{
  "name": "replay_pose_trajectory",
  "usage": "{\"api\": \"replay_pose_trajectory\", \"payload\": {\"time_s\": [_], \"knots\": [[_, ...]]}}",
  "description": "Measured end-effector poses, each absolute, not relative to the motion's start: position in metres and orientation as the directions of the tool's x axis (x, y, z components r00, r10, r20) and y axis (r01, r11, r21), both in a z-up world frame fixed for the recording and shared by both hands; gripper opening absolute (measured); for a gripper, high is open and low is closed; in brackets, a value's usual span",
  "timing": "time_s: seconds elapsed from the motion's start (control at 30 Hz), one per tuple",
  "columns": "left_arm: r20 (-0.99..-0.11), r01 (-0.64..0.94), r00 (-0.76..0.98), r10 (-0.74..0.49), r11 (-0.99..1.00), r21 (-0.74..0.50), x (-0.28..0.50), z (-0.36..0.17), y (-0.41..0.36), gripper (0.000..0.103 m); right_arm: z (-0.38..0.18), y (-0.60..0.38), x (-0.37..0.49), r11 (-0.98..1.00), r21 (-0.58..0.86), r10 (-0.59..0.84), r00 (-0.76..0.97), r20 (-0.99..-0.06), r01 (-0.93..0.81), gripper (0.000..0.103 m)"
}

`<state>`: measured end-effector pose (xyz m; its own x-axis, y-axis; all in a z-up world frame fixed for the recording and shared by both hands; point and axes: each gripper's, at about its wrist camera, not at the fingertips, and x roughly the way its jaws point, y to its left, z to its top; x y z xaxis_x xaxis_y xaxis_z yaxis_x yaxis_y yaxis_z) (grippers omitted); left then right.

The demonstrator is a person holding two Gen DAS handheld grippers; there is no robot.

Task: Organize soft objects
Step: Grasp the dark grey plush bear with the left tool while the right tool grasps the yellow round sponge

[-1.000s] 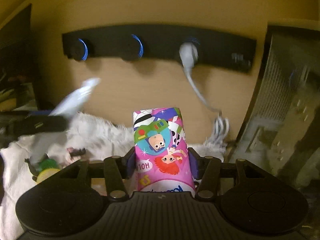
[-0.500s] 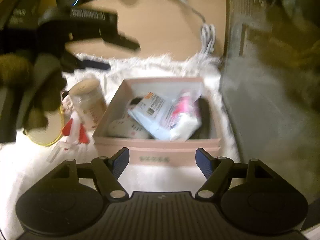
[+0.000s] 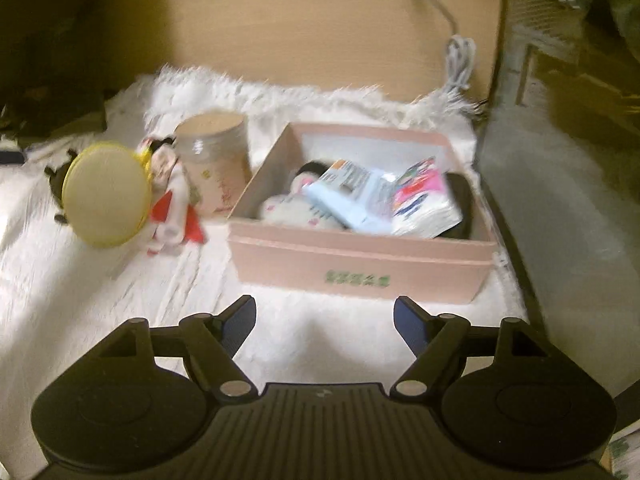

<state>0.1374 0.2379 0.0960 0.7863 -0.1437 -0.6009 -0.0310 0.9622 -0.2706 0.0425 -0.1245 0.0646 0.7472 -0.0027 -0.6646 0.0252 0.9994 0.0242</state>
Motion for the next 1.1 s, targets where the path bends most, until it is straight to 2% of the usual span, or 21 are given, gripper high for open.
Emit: {"api": "replay_pose_trajectory", "payload": {"time_s": [0.07,0.13,0.3,0.53,0.63,0.67,0.7,0.73,0.87,1.1], "knots": [[-0.624,-0.116,0.777,-0.087,0.954,-0.277,0.139,0.090,0.264,0.079,0.060,-0.114,0.044,1.000,0.016,0.006,0.730,-0.684,0.007,0.077],[-0.616,-0.136,0.784,-0.085,0.943,-0.303,0.144,0.087,0.281,0.079,0.059,-0.104,0.044,1.000,0.014,0.018,0.722,-0.692,-0.012,0.077],[-0.600,-0.039,0.784,-0.163,0.950,-0.309,0.186,0.077,0.290,0.079,0.064,-0.072,0.042,0.997,-0.038,0.022,0.719,-0.695,-0.067,0.077],[-0.694,0.018,0.692,-0.199,0.966,-0.259,0.251,0.033,0.285,0.080,0.069,-0.027,0.034,0.983,-0.130,-0.002,0.703,-0.711,-0.128,0.077],[-0.665,0.073,0.692,-0.280,0.944,-0.321,0.260,0.017,0.284,0.083,0.073,-0.016,0.035,0.985,-0.109,0.016,0.688,-0.726,-0.137,0.077],[-0.660,0.094,0.684,-0.309,0.936,-0.340,0.263,0.013,0.284,0.080,0.076,-0.012,0.037,0.984,-0.109,0.018,0.688,-0.726,-0.140,0.077],[-0.655,0.116,0.675,-0.340,0.925,-0.361,0.266,0.011,0.284,0.073,0.078,-0.007,0.040,0.983,-0.119,0.013,0.691,-0.723,-0.143,0.077],[-0.650,0.128,0.669,-0.361,0.917,-0.377,0.266,0.009,0.284,0.072,0.080,-0.001,0.044,0.980,-0.133,0.007,0.695,-0.719,-0.148,0.077],[-0.627,0.131,0.679,-0.382,0.903,-0.409,0.253,0.012,0.291,0.069,0.093,0.031,0.070,0.969,-0.162,0.025,0.729,-0.684,-0.185,0.077],[-0.588,0.107,0.702,-0.401,0.876,-0.470,0.218,0.025,0.319,0.069,0.098,0.103,0.126,0.961,-0.133,0.116,0.787,-0.605,-0.244,0.080]]}}
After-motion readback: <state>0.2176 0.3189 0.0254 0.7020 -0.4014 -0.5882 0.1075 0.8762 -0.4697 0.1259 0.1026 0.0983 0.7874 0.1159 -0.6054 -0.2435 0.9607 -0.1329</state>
